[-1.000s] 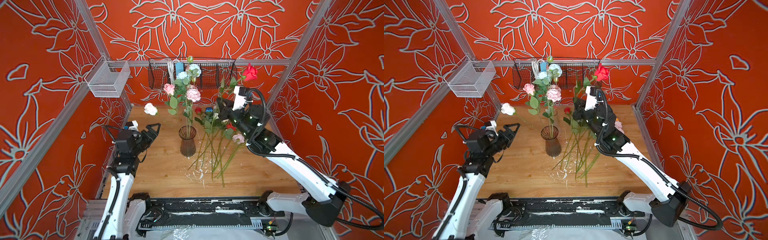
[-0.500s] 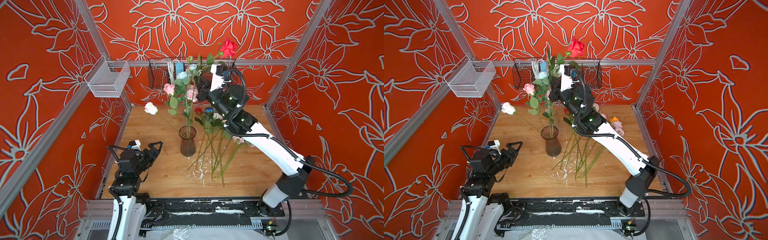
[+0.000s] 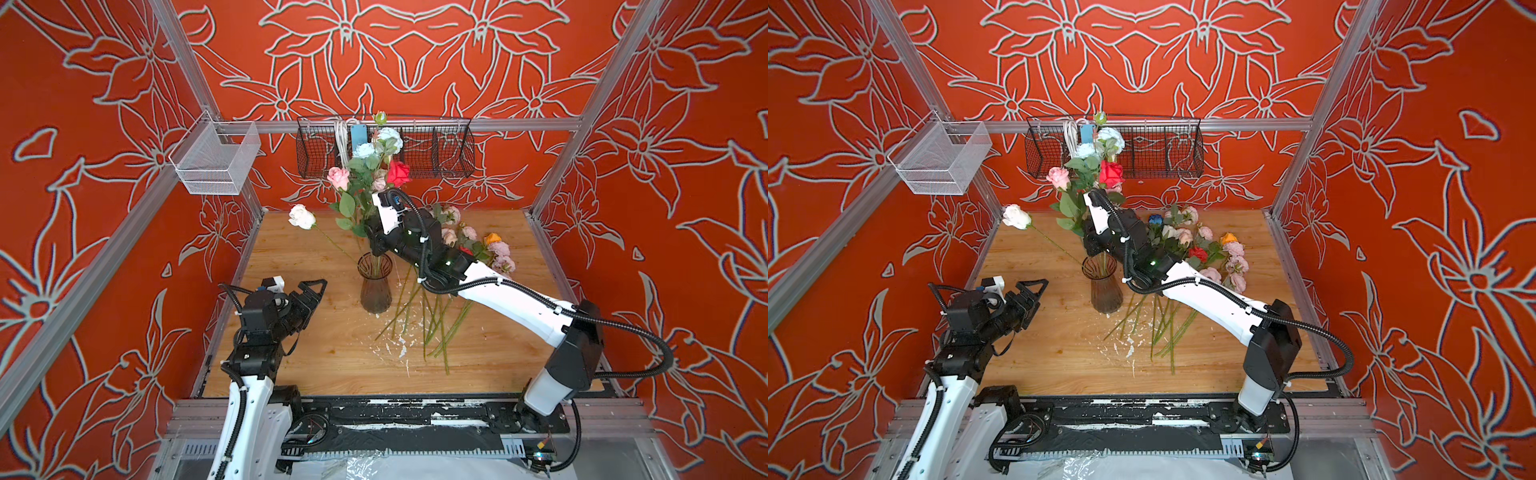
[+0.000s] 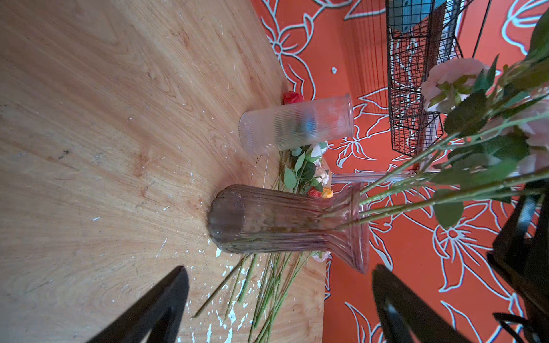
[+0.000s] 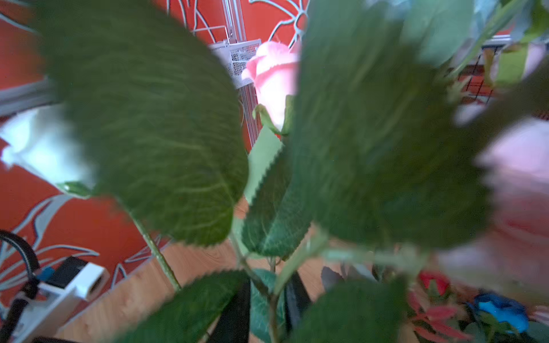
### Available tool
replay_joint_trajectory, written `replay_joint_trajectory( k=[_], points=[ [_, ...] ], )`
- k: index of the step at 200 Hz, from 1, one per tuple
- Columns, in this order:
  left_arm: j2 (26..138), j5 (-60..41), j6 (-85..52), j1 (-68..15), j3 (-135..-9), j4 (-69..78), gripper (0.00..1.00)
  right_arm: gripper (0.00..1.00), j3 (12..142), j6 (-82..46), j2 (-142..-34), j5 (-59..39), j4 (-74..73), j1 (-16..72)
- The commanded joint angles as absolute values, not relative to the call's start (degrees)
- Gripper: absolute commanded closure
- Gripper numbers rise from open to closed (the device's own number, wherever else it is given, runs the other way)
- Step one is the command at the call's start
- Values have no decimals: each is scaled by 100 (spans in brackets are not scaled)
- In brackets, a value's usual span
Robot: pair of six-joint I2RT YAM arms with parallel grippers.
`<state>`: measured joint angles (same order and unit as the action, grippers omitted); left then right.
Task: Arrange the flowers into the vase
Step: 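Move the red rose over the pink vase and lower its stem in, then open the right gripper and return it to the pile while the left gripper lowers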
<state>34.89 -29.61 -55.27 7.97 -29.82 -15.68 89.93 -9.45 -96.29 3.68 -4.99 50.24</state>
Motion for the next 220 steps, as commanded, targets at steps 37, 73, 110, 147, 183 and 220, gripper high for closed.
replay_joint_trajectory(
  k=[37,73,110,147,183,220],
  points=[
    [3629,-3006,-5632,794,-3322,-1311,4,58,8868,-597,-8967,814,-150,5179],
    [3799,-3050,-5704,784,-3440,-1218,4,50,9160,-519,-9036,1006,592,5184],
    [3963,-3078,-5730,765,-3568,-1210,5,46,8801,-672,-8542,802,976,5184],
    [4201,-3048,-6078,714,-3516,-814,5,43,8500,-743,-7850,659,1259,5181],
    [4553,-2892,-6279,436,-3392,-423,6,43,7430,-744,-7006,1488,1136,5160],
    [4866,-2505,-6429,-73,-2945,-78,5,49,5789,-1611,-6146,1757,1294,4495]
  ],
)
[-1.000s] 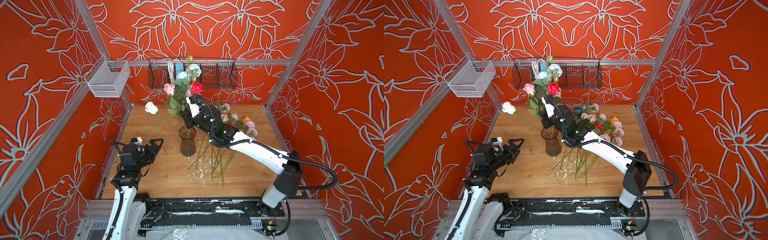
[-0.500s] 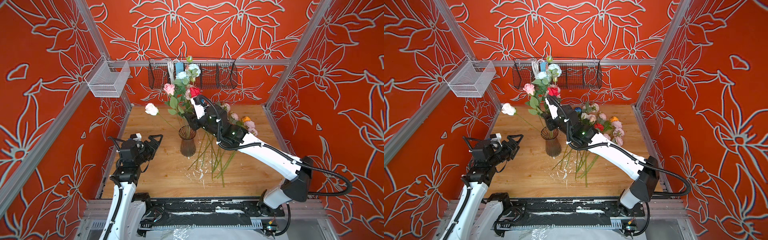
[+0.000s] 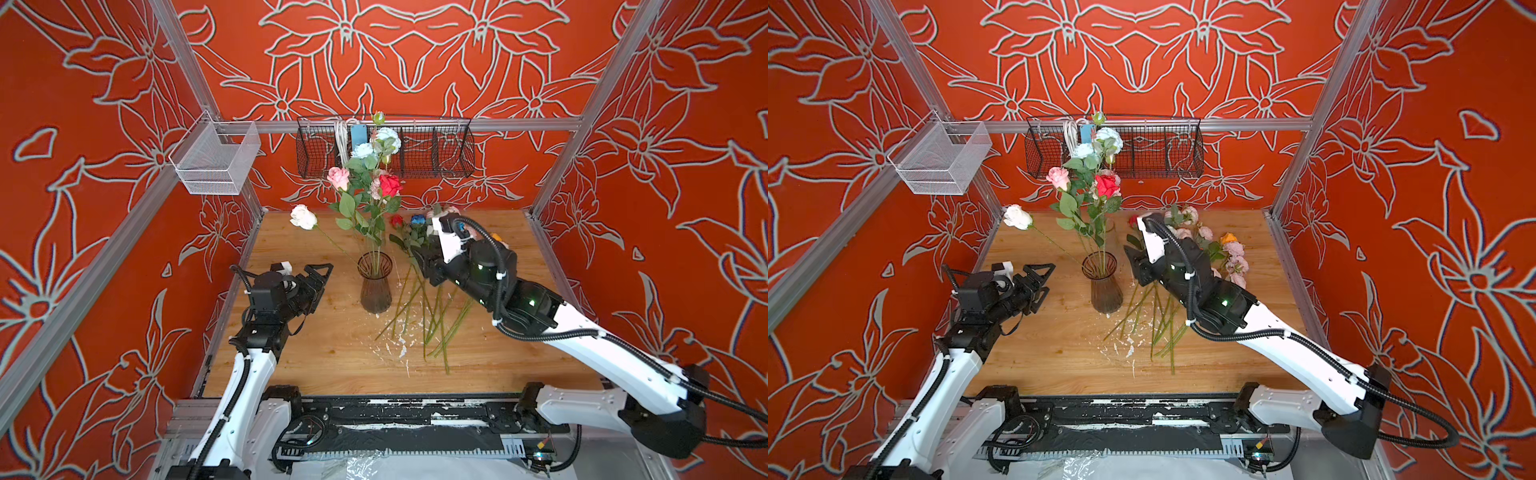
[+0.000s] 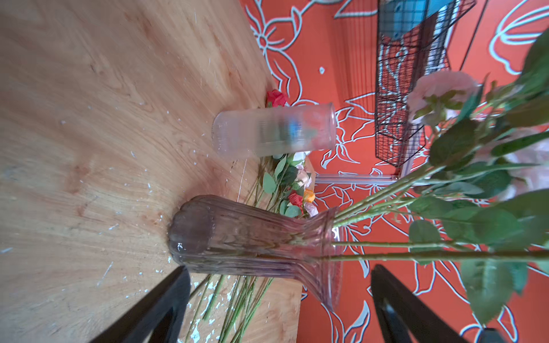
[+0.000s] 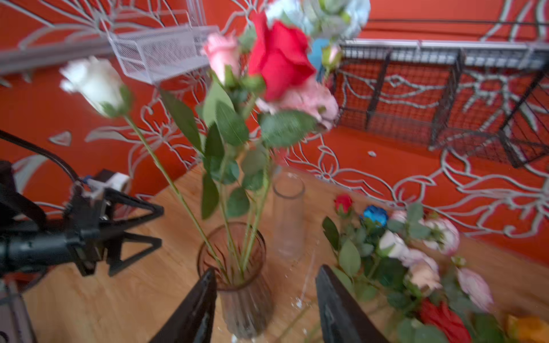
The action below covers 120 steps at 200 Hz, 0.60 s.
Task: Arrange the flowers into the vase
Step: 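Open the right gripper and return it to the pile while the left gripper lowers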
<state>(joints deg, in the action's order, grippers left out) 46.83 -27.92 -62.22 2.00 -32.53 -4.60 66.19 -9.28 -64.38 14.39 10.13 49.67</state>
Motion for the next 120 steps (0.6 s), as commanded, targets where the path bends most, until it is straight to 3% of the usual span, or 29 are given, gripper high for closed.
replay_joint_trajectory(
  k=[1,47,120],
  points=[
    [4881,-2496,-6435,-85,-2932,-78,5,49,5746,-1658,-6127,1727,1297,4454],
    [5397,-2438,-6605,-345,-2534,-2,6,64,4637,-2777,-6276,400,1351,3211],
    [6058,-2519,-6614,-714,-2412,267,6,64,5303,-3427,-8834,-154,1175,2586]
  ],
)
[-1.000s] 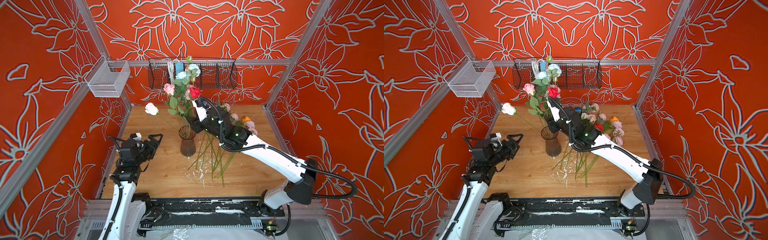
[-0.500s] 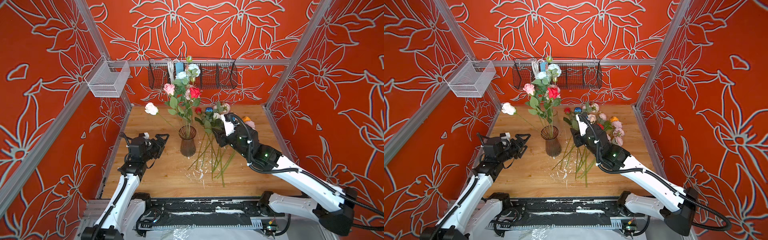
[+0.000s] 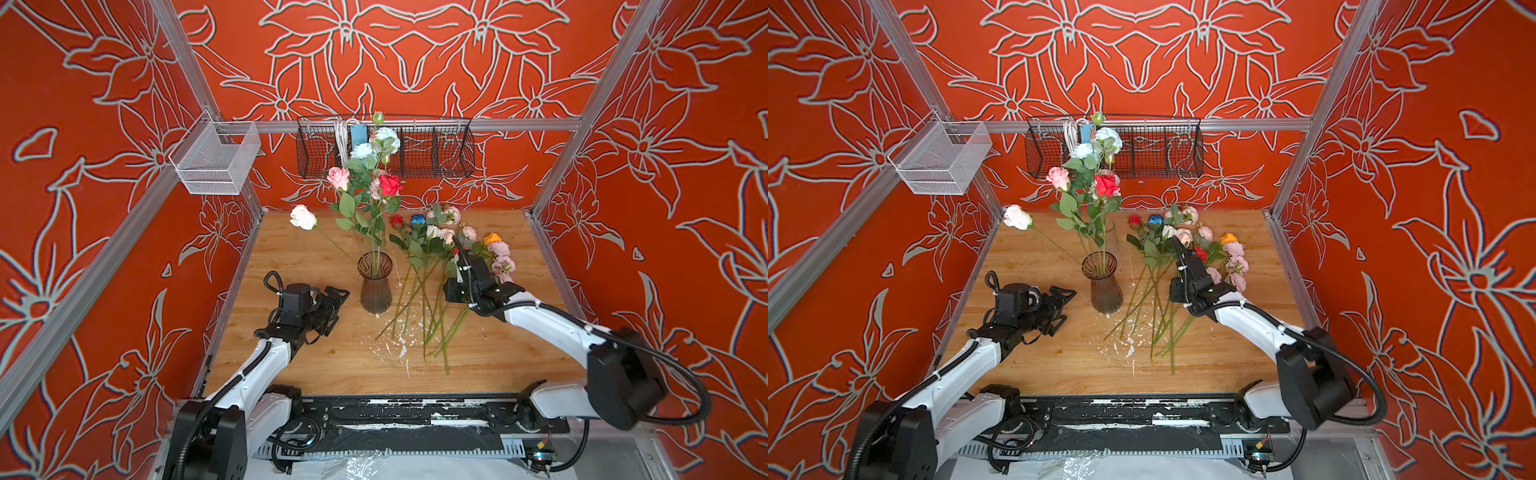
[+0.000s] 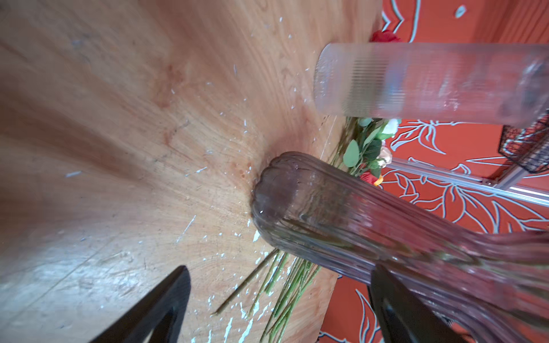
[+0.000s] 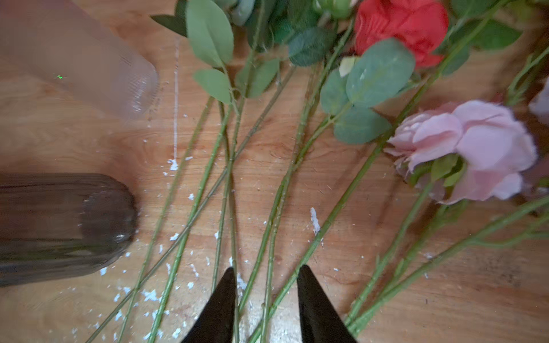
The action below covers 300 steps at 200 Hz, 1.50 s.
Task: Arrange the flowers into the vase
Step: 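Open the right gripper and return it to the pile while the left gripper lowers, then lower the right gripper into the pile and grasp a white rose stem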
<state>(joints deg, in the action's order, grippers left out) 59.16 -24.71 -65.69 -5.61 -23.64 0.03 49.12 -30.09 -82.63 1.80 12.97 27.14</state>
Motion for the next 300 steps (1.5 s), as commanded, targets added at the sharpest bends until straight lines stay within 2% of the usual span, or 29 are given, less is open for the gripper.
replay_joint_trajectory(
  k=[1,27,68,133,169,265,300],
  points=[
    [6066,-2517,-6612,-722,-2419,270,6,65,5323,-3436,-8864,-160,1176,2580],
    [6238,-2568,-6559,-798,-2495,314,5,76,5607,-3632,-9451,-242,1113,2522],
    [6385,-2638,-6548,-843,-2566,448,5,76,5862,-3780,-9942,-110,1302,2514],
    [6368,-2646,-6496,-861,-2603,431,5,77,5672,-3849,-9999,36,1302,2466],
    [6378,-2620,-6429,-870,-2575,360,5,84,5557,-3843,-10065,-236,1146,2373],
    [6531,-2606,-6453,-877,-2691,448,5,84,5455,-3845,-10298,-698,884,2083],
    [6524,-2659,-6390,-879,-2811,335,5,94,5264,-3994,-9775,-707,690,2048]
  ],
)
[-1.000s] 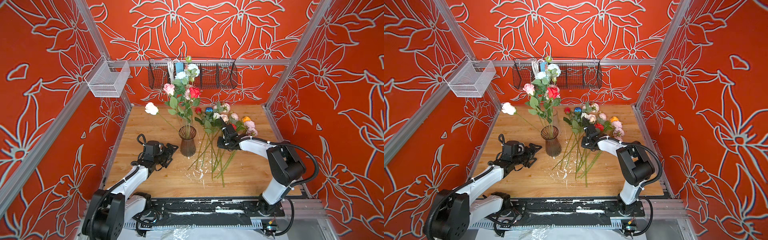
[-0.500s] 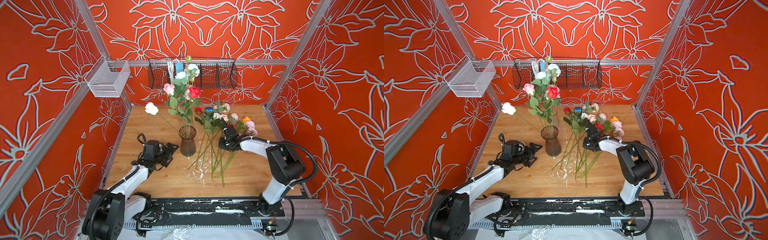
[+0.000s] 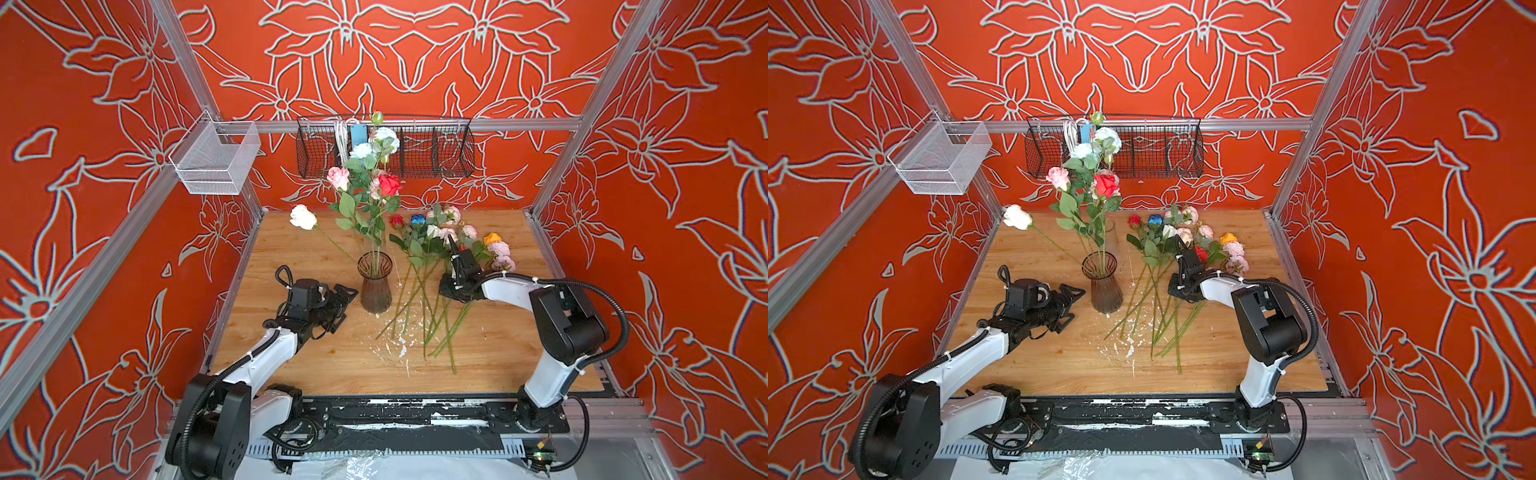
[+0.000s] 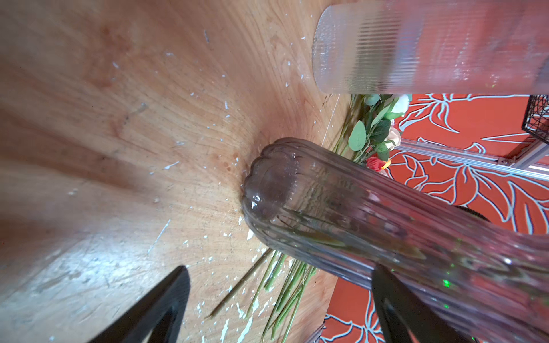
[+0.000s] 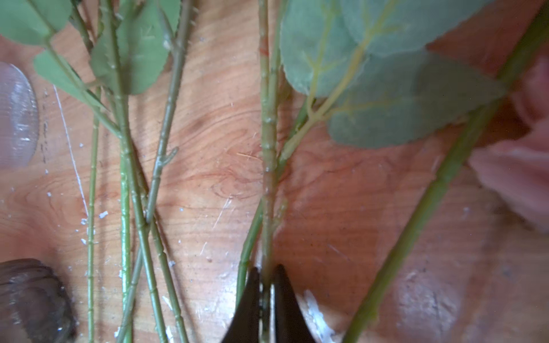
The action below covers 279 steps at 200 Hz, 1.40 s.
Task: Arrange the flowers into the vase
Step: 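Lower the right gripper into the pile and grasp a white rose stem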
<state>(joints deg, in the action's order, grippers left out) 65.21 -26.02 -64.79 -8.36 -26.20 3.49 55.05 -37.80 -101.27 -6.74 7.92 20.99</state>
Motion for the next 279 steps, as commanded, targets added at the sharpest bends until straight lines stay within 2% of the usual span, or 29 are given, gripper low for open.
replay_joint_trajectory(
  k=[1,30,105,122,178,184,197,219,248,279],
  points=[
    [6523,-2656,-6390,-879,-2812,330,5,95,5256,-4001,-9748,-701,679,2048],
    [6356,-2598,-6364,-879,-2853,234,5,100,5177,-3879,-8853,-707,806,2048],
    [6113,-2423,-6327,-878,-2934,255,4,100,5067,-3404,-7106,-492,1429,2048],
    [6126,-2435,-6327,-879,-2940,259,4,100,4967,-3292,-7054,-388,1412,2048],
    [6065,-2442,-6302,-879,-2865,194,4,99,4878,-3097,-7857,-45,1696,2044],
    [6027,-2423,-6294,-875,-2850,193,4,97,4890,-3086,-7916,-28,1743,2040],
    [5966,-2378,-6292,-876,-2817,176,4,81,4997,-3070,-8019,0,1966,2046],
    [5877,-2316,-6284,-879,-2787,152,3,66,5058,-3050,-7899,36,2113,2048],
    [5850,-2289,-6279,-877,-2760,147,3,64,5256,-2997,-7656,-366,2166,2144],
    [5836,-2263,-6283,-879,-2709,213,3,63,5436,-3094,-7776,-349,1716,2676]
  ],
)
